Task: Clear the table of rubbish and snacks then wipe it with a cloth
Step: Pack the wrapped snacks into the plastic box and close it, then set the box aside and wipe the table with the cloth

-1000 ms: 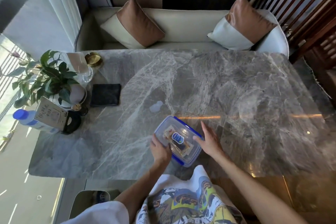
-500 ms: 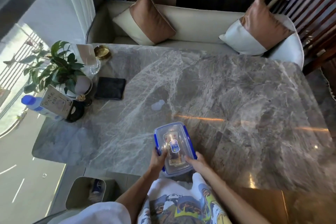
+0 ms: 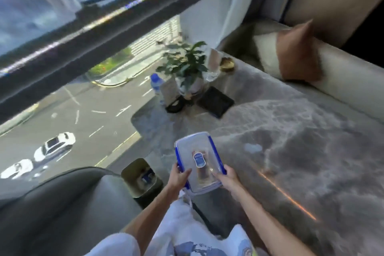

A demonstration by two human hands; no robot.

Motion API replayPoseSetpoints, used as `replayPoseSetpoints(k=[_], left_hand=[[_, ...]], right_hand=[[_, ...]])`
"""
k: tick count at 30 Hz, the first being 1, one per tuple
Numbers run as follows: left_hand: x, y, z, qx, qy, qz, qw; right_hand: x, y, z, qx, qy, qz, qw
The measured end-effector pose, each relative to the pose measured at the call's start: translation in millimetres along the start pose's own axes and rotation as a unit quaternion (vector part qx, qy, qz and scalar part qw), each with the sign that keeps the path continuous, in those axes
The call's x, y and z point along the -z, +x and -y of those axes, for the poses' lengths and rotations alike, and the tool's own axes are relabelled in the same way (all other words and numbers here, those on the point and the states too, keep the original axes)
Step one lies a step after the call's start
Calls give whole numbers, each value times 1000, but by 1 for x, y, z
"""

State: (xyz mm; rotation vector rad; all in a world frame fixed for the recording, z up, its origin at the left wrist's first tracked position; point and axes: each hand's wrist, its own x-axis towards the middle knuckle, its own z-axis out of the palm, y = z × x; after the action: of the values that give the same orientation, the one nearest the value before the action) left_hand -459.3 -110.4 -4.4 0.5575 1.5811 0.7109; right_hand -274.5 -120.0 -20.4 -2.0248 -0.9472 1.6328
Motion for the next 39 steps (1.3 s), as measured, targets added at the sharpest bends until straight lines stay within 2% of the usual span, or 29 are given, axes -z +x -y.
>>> replayPoseSetpoints(k=[4, 7, 11, 14, 23, 34, 39], left_hand=[[53, 45, -53, -26, -74, -45, 996], [93, 88, -88, -35, -89, -75, 993], [137, 142, -125, -23, -104, -99, 989], [157, 172, -141, 18, -116, -115, 986], [175, 211, -136, 162, -115, -65, 978], [183, 221, -133, 184, -105, -18, 977], [176, 216, -145, 171, -89, -51, 980]], right_hand=[[-47, 50, 96, 58, -71, 22, 996], [-86, 84, 160, 91, -105, 34, 990], [-136, 129, 221, 95, -100, 47, 989], [-164, 153, 249, 84, -104, 42, 990], [-190, 182, 250, -4, -55, 11, 998], [-191, 182, 246, -20, -26, -10, 999], [-185, 177, 247, -24, -33, 12, 999]])
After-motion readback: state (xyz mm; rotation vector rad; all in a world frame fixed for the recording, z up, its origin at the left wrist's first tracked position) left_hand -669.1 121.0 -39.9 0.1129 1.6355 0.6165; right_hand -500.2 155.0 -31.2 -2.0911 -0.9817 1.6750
